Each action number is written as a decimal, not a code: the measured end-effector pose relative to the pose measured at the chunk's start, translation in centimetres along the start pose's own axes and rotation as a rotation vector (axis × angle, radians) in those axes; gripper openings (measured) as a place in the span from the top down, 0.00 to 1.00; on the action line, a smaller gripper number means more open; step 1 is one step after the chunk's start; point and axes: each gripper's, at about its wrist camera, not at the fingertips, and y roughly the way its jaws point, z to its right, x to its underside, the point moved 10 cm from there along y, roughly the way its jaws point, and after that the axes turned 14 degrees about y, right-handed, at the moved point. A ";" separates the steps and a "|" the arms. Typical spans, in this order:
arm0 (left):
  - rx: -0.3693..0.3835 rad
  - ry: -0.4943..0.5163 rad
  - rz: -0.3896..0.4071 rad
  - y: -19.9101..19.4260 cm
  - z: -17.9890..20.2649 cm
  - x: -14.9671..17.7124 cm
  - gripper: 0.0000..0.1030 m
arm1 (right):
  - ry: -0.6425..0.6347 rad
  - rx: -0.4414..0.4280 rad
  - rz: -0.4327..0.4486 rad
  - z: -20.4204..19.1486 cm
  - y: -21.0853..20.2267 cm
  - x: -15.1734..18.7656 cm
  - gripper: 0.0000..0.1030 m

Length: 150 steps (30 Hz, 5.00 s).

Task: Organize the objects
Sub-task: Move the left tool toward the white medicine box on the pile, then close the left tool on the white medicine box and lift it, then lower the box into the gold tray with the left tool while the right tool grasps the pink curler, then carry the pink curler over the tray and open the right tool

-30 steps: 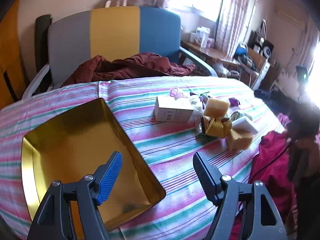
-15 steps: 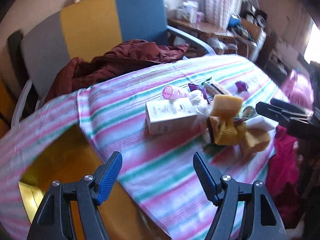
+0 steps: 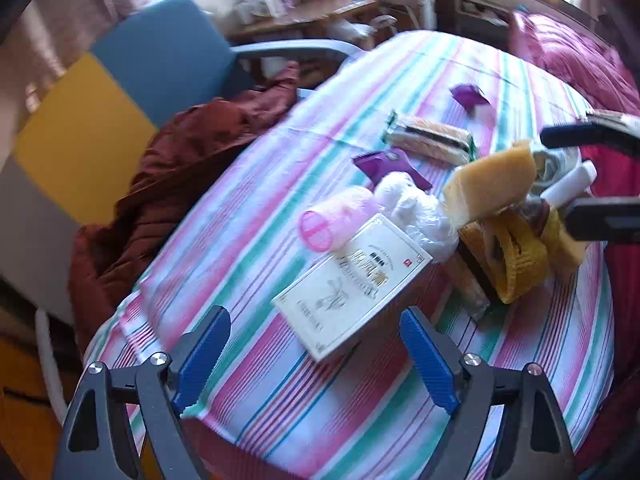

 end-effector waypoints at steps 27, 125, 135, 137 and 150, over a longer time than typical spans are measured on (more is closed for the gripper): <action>0.153 -0.096 0.074 -1.3 5.4 2.5 0.48 | 0.029 0.022 0.055 0.8 -1.2 -1.7 0.00; -0.397 -1.151 0.072 -20.6 2.7 36.6 0.27 | -0.440 -0.203 -0.256 -32.2 6.2 14.5 0.02; -0.565 -1.121 0.044 -23.9 2.9 35.3 0.27 | -0.425 -0.142 -0.116 -28.1 1.9 16.1 0.00; -0.618 -1.111 0.014 -24.4 3.2 35.3 0.27 | -0.409 -0.125 -0.082 -27.5 1.2 16.1 0.00; -0.664 -1.083 0.001 -25.3 4.3 34.4 0.28 | -0.420 -0.086 0.057 -25.4 -2.2 16.0 0.00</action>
